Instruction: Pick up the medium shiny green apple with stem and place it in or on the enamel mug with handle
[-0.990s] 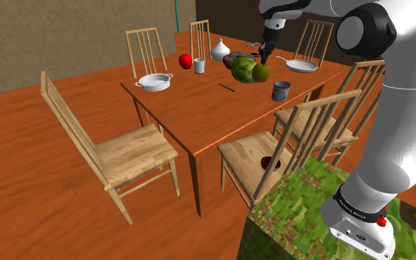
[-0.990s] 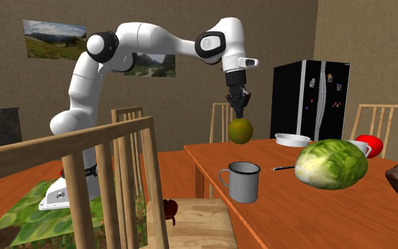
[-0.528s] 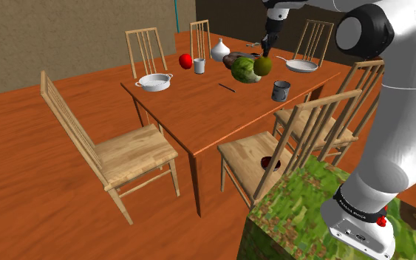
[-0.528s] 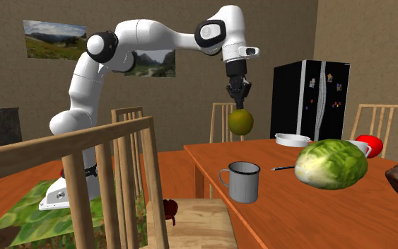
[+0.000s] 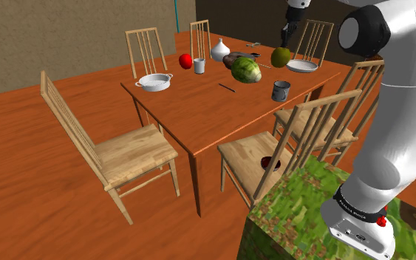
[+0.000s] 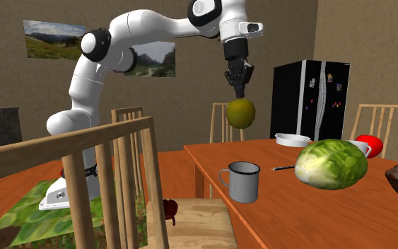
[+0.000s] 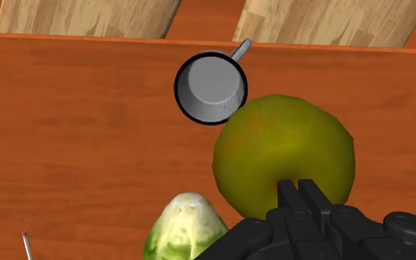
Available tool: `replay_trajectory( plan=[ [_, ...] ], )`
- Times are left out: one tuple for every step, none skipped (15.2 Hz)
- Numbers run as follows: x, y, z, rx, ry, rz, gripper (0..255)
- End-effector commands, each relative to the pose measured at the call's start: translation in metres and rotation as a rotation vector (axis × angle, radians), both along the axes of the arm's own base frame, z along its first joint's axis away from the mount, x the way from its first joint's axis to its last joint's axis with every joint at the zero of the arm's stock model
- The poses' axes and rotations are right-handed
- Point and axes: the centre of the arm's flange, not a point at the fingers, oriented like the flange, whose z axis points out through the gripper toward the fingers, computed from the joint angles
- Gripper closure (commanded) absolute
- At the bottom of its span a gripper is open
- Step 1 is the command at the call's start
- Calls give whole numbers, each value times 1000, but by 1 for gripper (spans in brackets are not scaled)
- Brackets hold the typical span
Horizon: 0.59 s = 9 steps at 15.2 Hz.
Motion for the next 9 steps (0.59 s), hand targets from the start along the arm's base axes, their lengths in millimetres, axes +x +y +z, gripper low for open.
replay_trajectory(
  plan=[
    [-15, -19, 11, 0, 0, 1, 255],
    [-22, -29, 17, 0, 0, 1, 255],
    [-29, -38, 22, 0, 0, 1, 255],
    [-37, -49, 28, 0, 0, 2, 255],
    [-37, -49, 23, 0, 0, 1, 255],
    [-37, -49, 17, 0, 0, 1, 255],
    [-37, -49, 12, 0, 0, 1, 255],
    [-37, -49, 7, 0, 0, 1, 255],
    [-37, -49, 1, 0, 0, 1, 255]
  ],
)
